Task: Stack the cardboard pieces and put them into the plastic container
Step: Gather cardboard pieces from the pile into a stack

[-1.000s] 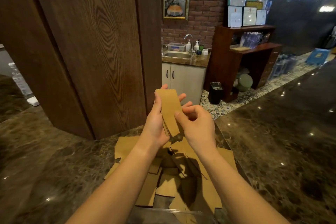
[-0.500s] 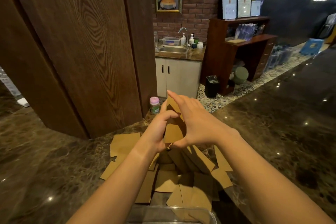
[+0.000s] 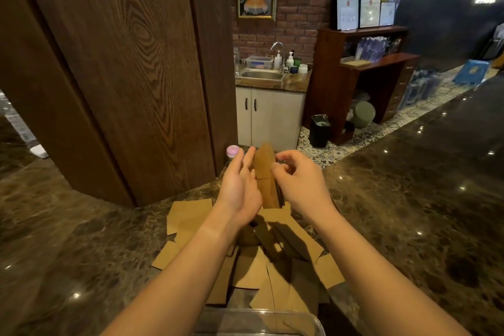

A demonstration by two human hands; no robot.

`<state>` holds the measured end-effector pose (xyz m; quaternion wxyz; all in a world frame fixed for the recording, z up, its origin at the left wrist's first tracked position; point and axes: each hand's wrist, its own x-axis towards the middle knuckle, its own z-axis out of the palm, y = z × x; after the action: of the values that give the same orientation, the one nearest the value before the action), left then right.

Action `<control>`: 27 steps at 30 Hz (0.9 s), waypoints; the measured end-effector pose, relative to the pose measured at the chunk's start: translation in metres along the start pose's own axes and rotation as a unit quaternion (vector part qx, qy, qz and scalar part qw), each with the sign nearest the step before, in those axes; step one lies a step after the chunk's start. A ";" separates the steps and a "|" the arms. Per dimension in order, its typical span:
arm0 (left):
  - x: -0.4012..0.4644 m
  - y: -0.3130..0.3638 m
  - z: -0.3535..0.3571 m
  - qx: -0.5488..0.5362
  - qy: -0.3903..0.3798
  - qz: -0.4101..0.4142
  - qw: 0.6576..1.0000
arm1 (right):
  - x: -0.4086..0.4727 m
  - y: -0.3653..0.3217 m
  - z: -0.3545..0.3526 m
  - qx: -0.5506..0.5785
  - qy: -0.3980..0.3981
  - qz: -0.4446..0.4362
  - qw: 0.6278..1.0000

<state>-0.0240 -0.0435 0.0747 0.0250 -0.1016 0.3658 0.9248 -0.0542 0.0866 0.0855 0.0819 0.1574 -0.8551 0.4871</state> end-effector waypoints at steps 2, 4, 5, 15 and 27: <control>-0.001 0.001 0.001 0.007 -0.004 0.001 1.000 | 0.001 0.002 -0.001 -0.037 0.018 0.003 0.999; -0.002 0.002 0.000 0.014 0.001 0.007 1.000 | -0.003 -0.001 -0.002 -0.041 0.005 -0.004 0.999; -0.001 0.002 -0.001 0.029 0.016 0.017 0.999 | -0.005 -0.003 -0.002 -0.047 -0.013 -0.013 0.999; -0.003 0.012 -0.004 0.030 -0.041 -0.024 0.998 | -0.008 -0.020 0.001 0.214 -0.068 0.136 0.965; 0.007 -0.029 -0.029 0.130 -0.013 -0.121 0.984 | -0.020 0.014 0.001 -0.251 -0.278 -0.197 0.906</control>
<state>-0.0221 -0.0418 0.0335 0.1547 -0.1286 0.4678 0.8606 -0.0404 0.0967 0.0677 -0.0286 0.4259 -0.8887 0.1672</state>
